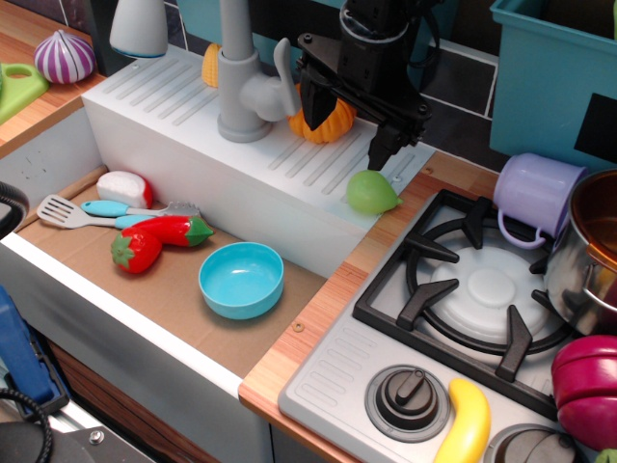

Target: Put pear in bowl

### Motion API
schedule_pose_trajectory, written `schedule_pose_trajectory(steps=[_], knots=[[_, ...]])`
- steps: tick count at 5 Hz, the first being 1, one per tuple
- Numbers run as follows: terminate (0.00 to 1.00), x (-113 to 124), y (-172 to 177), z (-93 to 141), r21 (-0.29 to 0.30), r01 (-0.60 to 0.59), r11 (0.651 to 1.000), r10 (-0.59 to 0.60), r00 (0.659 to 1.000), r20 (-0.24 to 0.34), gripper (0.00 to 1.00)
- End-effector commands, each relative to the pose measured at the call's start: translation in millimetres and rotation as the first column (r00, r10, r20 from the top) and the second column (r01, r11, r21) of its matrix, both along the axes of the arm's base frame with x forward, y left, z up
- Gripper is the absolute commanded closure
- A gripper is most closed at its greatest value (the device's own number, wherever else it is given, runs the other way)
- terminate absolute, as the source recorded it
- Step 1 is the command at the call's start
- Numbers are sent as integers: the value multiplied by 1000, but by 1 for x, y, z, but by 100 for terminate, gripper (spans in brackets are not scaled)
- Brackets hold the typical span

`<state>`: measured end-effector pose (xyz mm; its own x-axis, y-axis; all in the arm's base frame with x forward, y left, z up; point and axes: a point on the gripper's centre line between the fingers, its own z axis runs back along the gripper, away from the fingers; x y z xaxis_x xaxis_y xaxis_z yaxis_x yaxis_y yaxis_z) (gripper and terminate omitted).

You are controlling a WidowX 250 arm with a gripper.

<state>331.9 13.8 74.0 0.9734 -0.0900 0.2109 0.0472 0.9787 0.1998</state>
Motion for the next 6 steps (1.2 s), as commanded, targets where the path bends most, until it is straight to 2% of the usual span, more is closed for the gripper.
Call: schedule_pose_trajectory(steps=[1, 4, 6], knots=[[0, 0, 0, 0, 0, 0, 1000, 0, 1000, 0, 0], [0, 9, -11, -17, -56, 88, 995, -85, 995, 42, 0], [0, 12, -12, -37, -61, 120, 991, -115, 990, 77, 0]])
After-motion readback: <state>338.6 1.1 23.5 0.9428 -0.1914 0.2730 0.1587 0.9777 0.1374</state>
